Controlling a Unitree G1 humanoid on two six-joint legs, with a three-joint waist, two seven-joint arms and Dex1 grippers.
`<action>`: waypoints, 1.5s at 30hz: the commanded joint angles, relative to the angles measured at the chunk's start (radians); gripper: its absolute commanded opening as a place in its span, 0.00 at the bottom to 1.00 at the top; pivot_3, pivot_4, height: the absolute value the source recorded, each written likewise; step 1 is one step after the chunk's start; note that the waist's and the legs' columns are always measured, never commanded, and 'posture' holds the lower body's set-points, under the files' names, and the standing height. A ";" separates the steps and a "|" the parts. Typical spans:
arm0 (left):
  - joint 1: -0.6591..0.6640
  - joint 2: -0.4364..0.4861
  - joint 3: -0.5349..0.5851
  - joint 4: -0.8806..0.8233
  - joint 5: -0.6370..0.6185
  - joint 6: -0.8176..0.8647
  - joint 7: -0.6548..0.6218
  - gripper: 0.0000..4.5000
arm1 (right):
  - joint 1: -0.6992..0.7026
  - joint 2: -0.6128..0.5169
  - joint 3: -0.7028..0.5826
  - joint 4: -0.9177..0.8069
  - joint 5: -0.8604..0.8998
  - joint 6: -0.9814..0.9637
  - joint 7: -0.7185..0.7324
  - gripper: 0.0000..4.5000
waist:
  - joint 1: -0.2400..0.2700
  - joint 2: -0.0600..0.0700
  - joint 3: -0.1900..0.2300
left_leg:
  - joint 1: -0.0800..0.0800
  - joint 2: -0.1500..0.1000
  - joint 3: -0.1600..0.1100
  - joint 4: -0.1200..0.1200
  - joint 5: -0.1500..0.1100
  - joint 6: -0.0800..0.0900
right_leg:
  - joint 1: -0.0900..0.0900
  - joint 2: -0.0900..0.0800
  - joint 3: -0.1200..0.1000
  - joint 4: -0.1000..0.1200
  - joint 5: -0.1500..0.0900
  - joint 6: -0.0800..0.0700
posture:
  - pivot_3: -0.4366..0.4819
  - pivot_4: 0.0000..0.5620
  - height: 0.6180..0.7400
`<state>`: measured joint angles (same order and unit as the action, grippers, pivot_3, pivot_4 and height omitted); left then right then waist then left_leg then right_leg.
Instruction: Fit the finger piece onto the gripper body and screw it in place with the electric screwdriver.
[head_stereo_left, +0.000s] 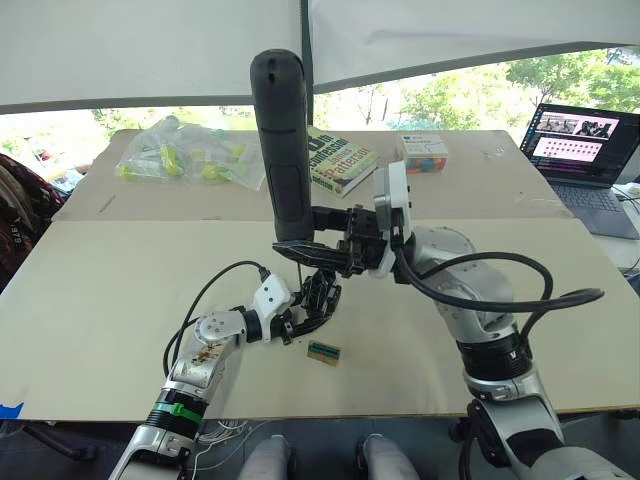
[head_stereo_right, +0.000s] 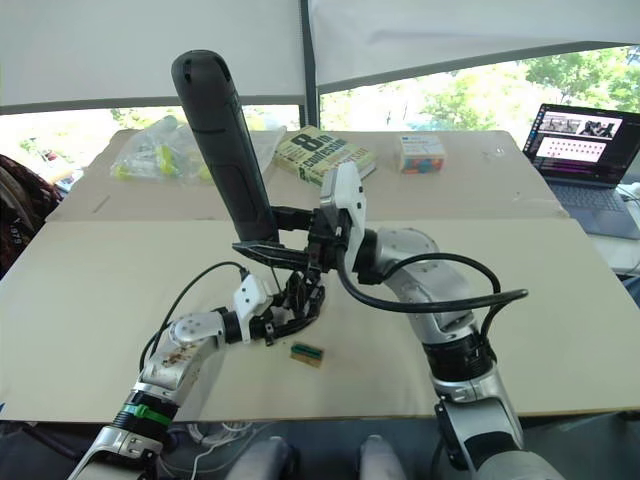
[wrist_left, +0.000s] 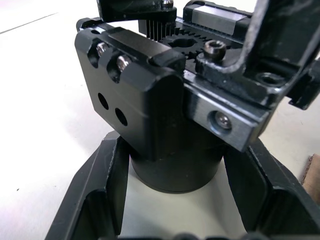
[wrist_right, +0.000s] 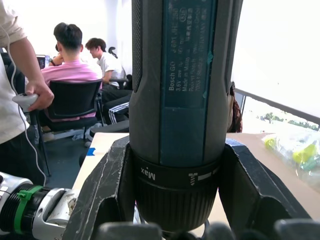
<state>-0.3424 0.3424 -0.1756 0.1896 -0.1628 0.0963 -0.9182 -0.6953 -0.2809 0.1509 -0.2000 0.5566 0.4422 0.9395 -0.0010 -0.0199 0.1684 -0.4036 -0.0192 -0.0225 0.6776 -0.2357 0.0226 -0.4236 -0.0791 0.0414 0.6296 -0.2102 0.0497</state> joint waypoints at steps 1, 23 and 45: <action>0.023 0.007 -0.031 0.000 0.003 0.033 -0.022 0.50 | -0.008 0.009 -0.009 -0.024 -0.007 -0.047 0.001 0.43 | -0.002 0.000 0.000 | 0.000 0.000 0.000 0.000 0.000 0.000 | 0.000 0.000 0.000 0.000 0.000 0.000 | 0.48 0.27 1.00; 0.030 0.001 -0.035 -0.014 0.000 0.048 -0.015 0.50 | 0.029 0.018 0.009 -0.006 -0.055 -0.083 0.029 0.43 | -0.004 0.000 0.000 | 0.000 0.000 0.000 0.000 0.000 0.000 | 0.000 0.000 0.000 0.000 0.000 0.000 | 0.48 0.27 1.00; 0.041 -0.007 -0.038 -0.015 0.001 0.046 -0.004 0.50 | 0.035 0.029 0.013 0.023 -0.074 -0.119 0.037 0.43 | -0.004 0.000 0.000 | 0.001 0.000 0.000 0.000 0.000 0.000 | 0.000 0.000 0.000 0.000 0.000 0.000 | 0.48 0.27 1.00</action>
<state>-0.3308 0.3437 -0.1750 0.1690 -0.1639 0.1133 -0.9078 -0.6540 -0.2595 0.1790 -0.1535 0.4723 0.3569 0.9784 -0.0052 -0.0199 0.1684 -0.4032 -0.0191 -0.0225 0.6773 -0.2357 0.0225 -0.4233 -0.0789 0.0413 0.6295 -0.2102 0.0497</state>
